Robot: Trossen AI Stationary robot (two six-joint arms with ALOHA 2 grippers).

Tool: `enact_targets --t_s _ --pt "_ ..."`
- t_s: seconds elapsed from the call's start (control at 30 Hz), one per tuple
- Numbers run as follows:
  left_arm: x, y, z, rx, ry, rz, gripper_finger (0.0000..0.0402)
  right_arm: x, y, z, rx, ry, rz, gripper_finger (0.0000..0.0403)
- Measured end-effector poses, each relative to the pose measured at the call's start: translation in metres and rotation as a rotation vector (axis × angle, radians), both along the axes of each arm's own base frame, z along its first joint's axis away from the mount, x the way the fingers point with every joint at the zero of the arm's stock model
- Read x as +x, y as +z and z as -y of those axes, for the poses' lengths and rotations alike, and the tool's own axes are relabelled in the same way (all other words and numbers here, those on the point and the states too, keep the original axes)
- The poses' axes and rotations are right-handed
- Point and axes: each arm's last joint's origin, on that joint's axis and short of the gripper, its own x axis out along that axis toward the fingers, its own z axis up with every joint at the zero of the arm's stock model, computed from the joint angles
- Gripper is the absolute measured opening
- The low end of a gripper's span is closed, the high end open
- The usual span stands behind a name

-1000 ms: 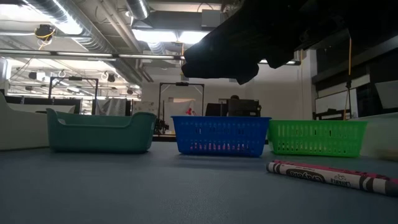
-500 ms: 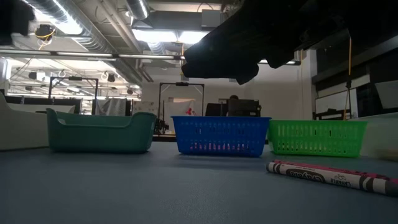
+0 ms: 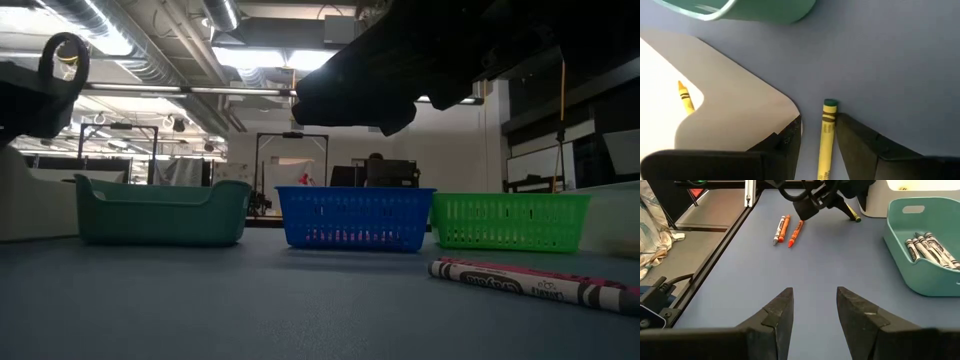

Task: Sort crayons
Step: Put the green crayon into the green bin

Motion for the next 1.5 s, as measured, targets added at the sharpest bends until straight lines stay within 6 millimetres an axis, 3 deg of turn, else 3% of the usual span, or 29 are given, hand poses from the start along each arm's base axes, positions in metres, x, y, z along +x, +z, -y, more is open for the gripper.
enact_targets --t_s 0.33,0.87,1.5 --pt "0.0 -0.004 0.002 -0.057 0.008 -0.011 0.011 0.0 0.0 0.0 -0.001 0.0 0.0 0.015" --pt "0.008 0.005 0.01 -0.118 0.004 -0.01 0.0005 0.0 0.0 0.0 0.0 0.001 0.0 0.015" --pt "0.015 0.008 0.003 -0.138 0.048 -0.029 0.0001 0.0 0.0 0.0 0.0 0.002 -0.001 0.015"
